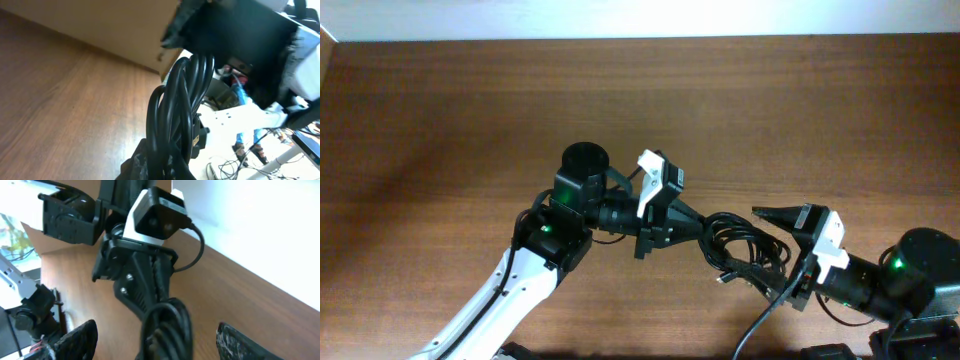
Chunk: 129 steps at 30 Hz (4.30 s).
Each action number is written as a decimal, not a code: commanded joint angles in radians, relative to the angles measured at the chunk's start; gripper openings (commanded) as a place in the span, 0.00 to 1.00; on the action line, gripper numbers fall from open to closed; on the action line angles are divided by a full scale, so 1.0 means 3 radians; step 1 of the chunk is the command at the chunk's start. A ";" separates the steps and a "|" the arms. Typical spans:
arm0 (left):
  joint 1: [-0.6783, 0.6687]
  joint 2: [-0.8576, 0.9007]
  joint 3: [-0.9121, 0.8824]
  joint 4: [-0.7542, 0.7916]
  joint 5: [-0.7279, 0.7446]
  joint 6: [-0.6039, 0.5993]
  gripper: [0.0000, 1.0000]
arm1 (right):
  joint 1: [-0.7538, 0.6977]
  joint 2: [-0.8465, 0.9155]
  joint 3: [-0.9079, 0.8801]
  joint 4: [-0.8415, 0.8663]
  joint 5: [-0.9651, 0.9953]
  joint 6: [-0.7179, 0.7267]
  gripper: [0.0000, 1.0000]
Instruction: Untangle cables
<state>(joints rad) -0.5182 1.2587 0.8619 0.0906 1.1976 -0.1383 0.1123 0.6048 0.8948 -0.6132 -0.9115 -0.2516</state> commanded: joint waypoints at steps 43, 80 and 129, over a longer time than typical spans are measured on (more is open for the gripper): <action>0.1212 -0.0014 0.0028 -0.1050 -0.2060 -0.1170 0.00 | 0.0018 0.0191 0.0023 -0.0188 -0.0189 -0.0010 0.04; -0.0268 -0.0014 0.0028 -0.0797 -0.2464 -0.1654 0.00 | 0.0017 0.0515 0.0023 0.0994 -0.0657 0.0905 0.30; 0.0167 -0.0557 0.0028 -0.0175 -0.1240 -0.0196 0.00 | 0.0018 0.0515 0.0023 -0.0729 0.0083 0.0140 0.44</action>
<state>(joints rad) -0.4690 1.1099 0.8608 0.0147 0.8101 -0.1631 0.1177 0.7639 0.8909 -0.8307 -0.8093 -0.1806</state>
